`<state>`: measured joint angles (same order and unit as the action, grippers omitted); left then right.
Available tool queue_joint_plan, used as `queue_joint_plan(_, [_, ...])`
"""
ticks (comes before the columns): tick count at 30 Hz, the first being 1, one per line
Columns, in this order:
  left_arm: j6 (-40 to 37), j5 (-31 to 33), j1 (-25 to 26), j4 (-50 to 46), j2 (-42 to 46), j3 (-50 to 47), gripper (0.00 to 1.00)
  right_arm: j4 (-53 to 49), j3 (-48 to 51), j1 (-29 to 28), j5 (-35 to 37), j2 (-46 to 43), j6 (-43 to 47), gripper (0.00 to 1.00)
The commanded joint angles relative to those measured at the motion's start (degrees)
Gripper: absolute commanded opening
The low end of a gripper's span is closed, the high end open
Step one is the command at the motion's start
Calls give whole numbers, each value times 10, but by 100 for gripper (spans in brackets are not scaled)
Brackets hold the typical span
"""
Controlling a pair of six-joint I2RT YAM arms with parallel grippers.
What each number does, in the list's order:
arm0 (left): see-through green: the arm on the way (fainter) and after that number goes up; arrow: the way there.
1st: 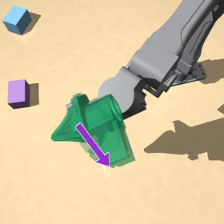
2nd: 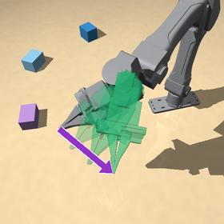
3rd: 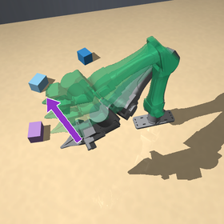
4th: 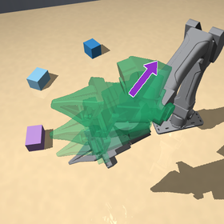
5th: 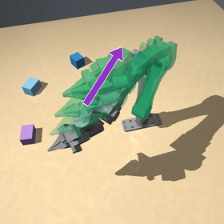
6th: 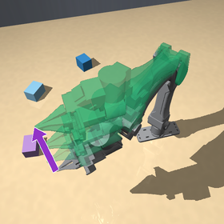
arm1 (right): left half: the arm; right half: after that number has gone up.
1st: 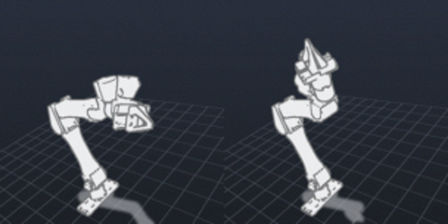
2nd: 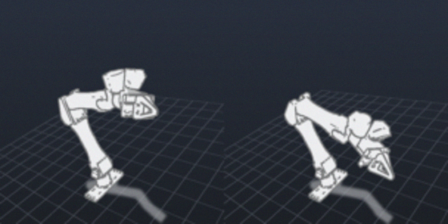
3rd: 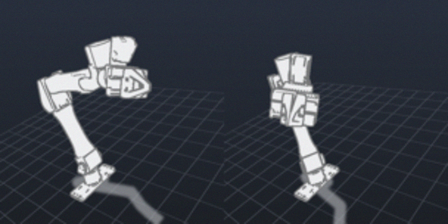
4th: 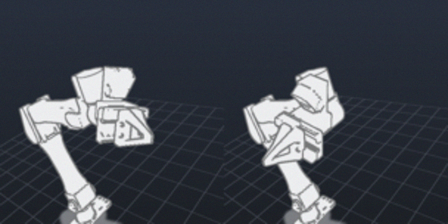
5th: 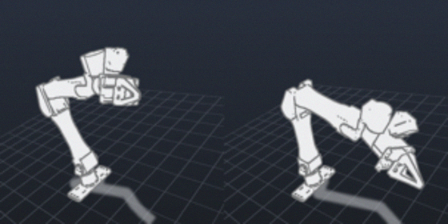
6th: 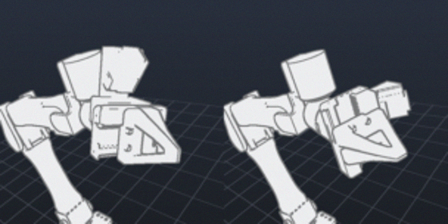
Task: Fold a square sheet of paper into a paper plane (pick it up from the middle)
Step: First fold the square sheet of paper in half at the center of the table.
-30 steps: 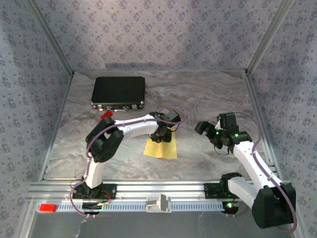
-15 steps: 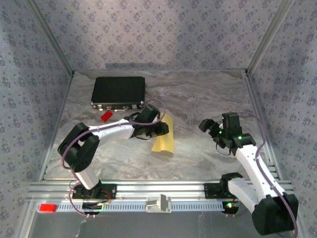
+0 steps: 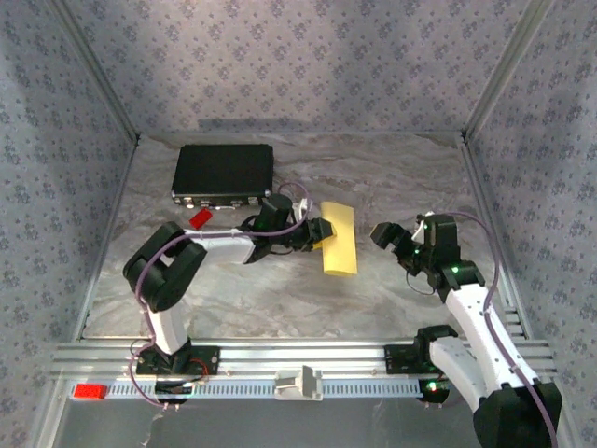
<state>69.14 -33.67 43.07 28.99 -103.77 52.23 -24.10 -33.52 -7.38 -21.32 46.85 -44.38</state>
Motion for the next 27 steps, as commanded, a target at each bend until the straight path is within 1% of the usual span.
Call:
queue_joint_plan(1, [12, -17, -2, 11, -18, -7, 39, 15, 9, 3, -45, 9, 16, 96])
queue_joint_plan(3, [-5, -15, -2, -17, -24, -1, 39, 18, 12, 3, -52, 12, 17, 95])
queue_joint_plan(7, [-39, -6, -10, -109, -34, 9, 40, 9, 13, 3, -49, 22, 7, 90])
queue_joint_plan(10, [-50, -14, -17, -116, -38, 5, 40, 12, 16, 0, -58, 31, 4, 88])
queue_joint_plan(12, [-64, -13, -21, -140, -39, 12, 40, 17, 20, -3, -58, 32, -1, 87])
queue_joint_plan(20, [-118, 18, -25, -223, -51, 35, 41, 31, 26, -26, -44, 37, -12, 86])
queue_joint_plan(23, [-127, 39, -25, -234, -48, 34, 45, 31, 24, -33, -41, 42, -13, 86])
queue_joint_plan(27, [-152, 77, -22, -274, -35, 43, 55, 35, 23, -39, -36, 48, -13, 87])
